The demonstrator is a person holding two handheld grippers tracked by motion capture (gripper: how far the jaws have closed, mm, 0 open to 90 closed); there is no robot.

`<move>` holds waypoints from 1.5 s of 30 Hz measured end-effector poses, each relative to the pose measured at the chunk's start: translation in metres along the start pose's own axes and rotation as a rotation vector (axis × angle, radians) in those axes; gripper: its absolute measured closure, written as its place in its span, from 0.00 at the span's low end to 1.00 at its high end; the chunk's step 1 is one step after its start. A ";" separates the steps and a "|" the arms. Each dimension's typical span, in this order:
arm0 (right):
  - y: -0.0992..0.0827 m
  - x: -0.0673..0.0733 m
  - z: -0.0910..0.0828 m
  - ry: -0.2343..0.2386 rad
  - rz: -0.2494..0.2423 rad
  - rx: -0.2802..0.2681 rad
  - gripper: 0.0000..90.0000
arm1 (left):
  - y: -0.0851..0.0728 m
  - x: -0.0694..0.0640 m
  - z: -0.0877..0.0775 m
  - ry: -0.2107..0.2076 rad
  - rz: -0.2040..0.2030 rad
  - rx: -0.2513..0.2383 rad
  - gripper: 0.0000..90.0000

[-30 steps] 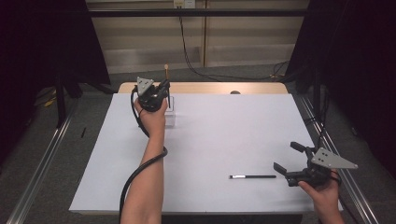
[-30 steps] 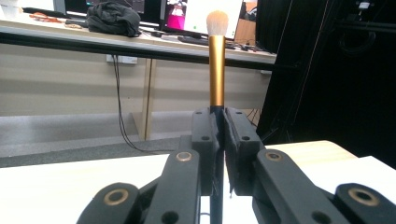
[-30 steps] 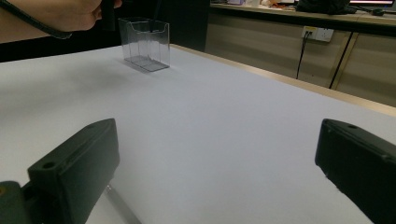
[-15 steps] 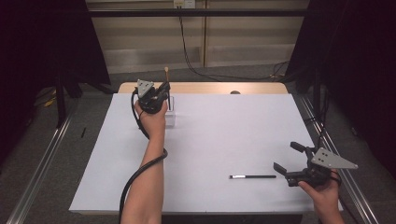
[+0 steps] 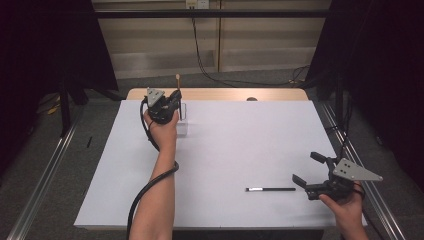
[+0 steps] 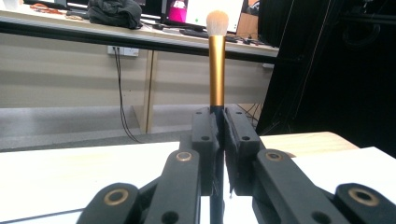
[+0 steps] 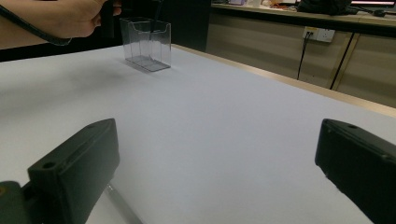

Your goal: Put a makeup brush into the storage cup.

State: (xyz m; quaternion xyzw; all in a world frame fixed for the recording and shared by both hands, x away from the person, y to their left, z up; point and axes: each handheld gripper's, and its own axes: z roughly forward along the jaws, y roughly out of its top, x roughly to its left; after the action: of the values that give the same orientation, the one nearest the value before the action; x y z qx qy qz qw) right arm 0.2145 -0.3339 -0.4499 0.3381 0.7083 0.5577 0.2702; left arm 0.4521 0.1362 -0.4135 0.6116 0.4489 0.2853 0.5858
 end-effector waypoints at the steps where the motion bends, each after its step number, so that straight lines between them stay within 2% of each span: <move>1: 0.000 0.000 0.000 0.000 -0.008 0.001 0.00 | 0.000 0.000 -0.001 0.003 0.001 0.002 0.93; 13: 0.001 0.002 0.001 0.002 -0.008 0.000 0.00 | -0.002 0.003 -0.006 0.006 -0.015 -0.007 0.93; 25: 0.001 0.001 0.001 0.003 -0.009 0.001 0.00 | -0.007 0.001 -0.004 0.002 -0.009 0.000 0.93; 31: 0.001 0.002 0.001 0.006 -0.013 0.001 0.00 | -0.009 0.001 -0.004 -0.007 -0.031 -0.004 0.93; 37: 0.000 0.001 0.001 0.005 -0.011 0.003 0.00 | -0.012 -0.001 -0.004 -0.016 -0.026 -0.003 0.93; 45: 0.001 0.002 0.001 0.008 -0.013 0.004 0.00 | -0.016 -0.001 -0.006 -0.020 -0.040 0.003 0.93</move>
State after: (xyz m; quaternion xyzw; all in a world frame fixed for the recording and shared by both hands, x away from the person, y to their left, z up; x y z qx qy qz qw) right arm 0.2145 -0.3313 -0.4494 0.3319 0.7128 0.5557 0.2701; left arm 0.4425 0.1364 -0.4276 0.6060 0.4556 0.2666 0.5951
